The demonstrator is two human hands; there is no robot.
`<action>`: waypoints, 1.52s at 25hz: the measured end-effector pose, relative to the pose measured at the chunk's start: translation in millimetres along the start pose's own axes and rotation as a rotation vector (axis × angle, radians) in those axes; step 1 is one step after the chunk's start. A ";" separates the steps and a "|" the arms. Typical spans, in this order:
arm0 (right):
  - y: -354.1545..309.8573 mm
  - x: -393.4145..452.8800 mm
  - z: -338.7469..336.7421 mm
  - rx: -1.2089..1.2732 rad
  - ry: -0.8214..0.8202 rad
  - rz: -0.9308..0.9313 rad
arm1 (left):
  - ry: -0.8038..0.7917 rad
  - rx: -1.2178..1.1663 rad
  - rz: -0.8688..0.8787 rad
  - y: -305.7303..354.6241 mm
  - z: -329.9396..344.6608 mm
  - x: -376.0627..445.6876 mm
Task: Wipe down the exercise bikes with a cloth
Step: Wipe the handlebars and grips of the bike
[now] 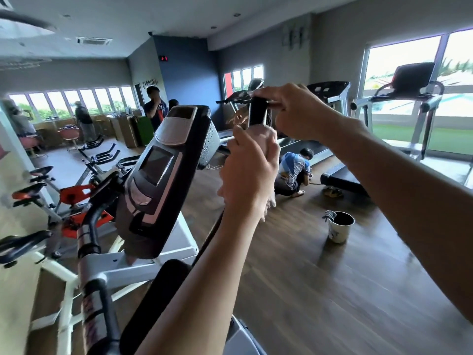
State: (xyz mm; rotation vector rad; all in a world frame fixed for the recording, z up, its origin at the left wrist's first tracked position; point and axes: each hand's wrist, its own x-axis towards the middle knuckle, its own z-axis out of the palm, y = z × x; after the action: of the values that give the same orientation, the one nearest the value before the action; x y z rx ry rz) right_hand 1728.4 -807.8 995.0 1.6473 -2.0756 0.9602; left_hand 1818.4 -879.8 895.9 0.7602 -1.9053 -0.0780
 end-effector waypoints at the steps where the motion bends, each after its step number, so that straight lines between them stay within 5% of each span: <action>1: 0.4 -0.9 0.6 0.001 0.000 0.003 | -0.003 0.051 0.020 -1.9 -0.3 -5.6; 8: 9.4 7.6 5.8 0.041 -0.015 -0.005 | -0.097 -0.090 -0.045 16.8 -8.7 39.8; 16: 3.1 1.5 -3.1 0.132 -0.055 0.007 | -0.153 -0.028 -0.025 -19.6 -25.2 -16.3; 22: 31.9 22.2 -1.7 0.045 -0.014 -0.156 | 0.065 -0.089 -0.035 -18.5 -39.7 11.9; 26: 48.6 49.1 15.9 0.316 0.020 -0.338 | 0.168 -0.102 -0.022 -9.8 -15.6 20.0; 30: 80.2 65.5 38.8 0.584 -0.137 -0.513 | 0.303 0.021 0.004 16.8 21.6 22.0; 38: 112.3 112.3 43.5 0.741 -0.363 -0.894 | 0.523 0.314 -0.111 45.1 39.4 21.5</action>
State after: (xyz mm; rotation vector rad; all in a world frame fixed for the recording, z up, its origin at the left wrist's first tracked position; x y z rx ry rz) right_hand 1597.0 -906.9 999.4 2.8974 -0.8601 1.1794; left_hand 1758.4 -866.2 912.1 0.9859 -1.3886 0.3291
